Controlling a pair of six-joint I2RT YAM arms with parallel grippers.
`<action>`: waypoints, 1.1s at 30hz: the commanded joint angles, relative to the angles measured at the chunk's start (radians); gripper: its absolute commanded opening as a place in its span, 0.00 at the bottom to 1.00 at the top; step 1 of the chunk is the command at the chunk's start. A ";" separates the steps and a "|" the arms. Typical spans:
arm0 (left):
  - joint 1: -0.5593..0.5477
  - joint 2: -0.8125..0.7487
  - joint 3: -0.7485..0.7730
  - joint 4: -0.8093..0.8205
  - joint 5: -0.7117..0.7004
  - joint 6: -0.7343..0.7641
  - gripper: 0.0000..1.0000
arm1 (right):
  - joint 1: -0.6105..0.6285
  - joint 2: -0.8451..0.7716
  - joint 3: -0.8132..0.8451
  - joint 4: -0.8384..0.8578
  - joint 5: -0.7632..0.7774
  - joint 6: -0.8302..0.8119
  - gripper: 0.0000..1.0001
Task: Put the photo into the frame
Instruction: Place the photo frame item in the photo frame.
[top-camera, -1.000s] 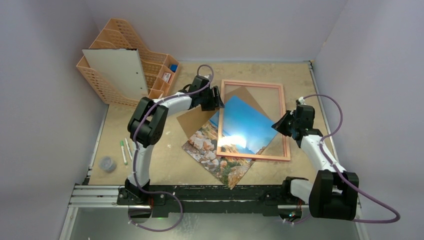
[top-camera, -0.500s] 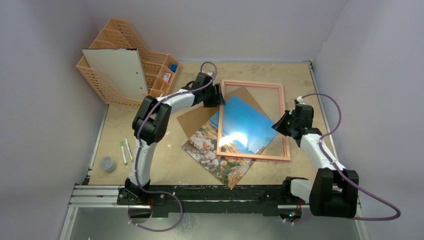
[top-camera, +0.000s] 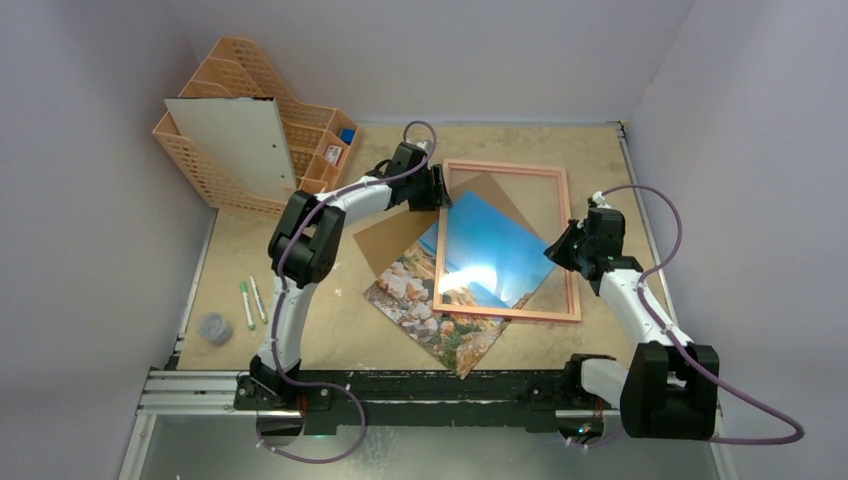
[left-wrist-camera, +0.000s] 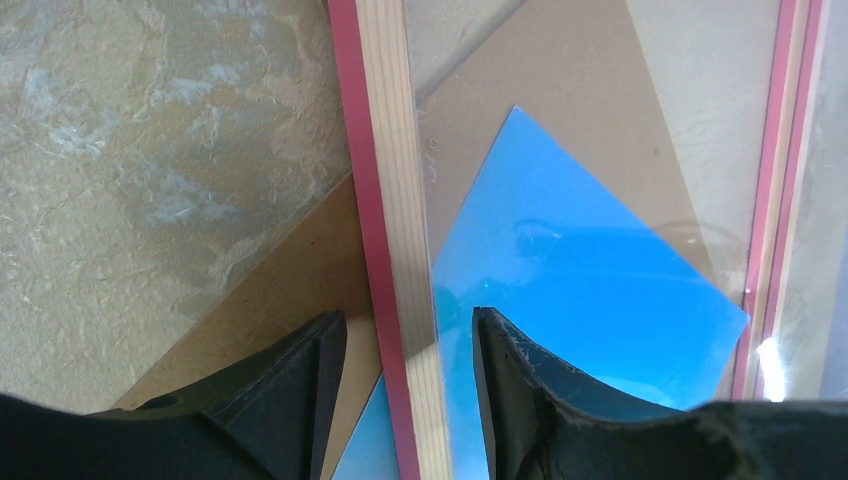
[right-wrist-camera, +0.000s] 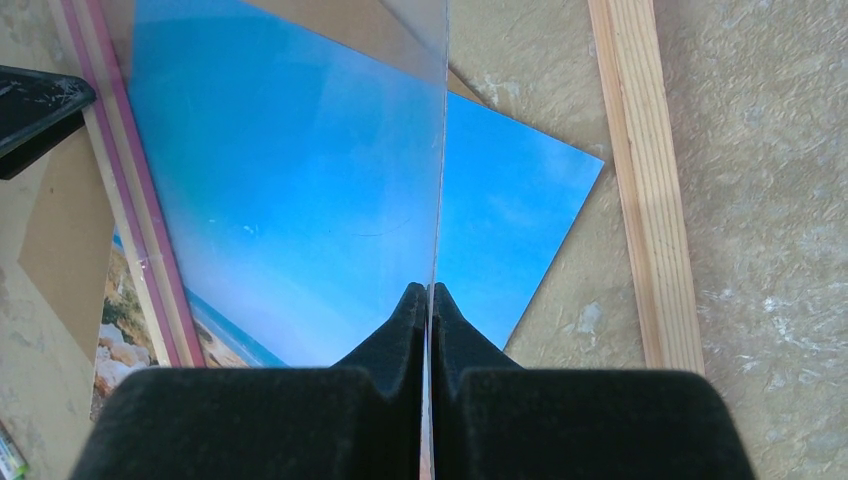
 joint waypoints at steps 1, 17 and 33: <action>0.001 0.086 -0.008 -0.097 -0.079 0.050 0.53 | 0.006 -0.022 0.028 -0.024 0.040 -0.021 0.00; -0.004 0.120 0.001 -0.119 -0.129 0.068 0.53 | 0.008 -0.035 0.055 -0.047 0.028 -0.028 0.00; -0.004 0.147 0.021 -0.132 -0.148 0.079 0.50 | 0.008 -0.001 0.114 -0.048 0.012 -0.083 0.00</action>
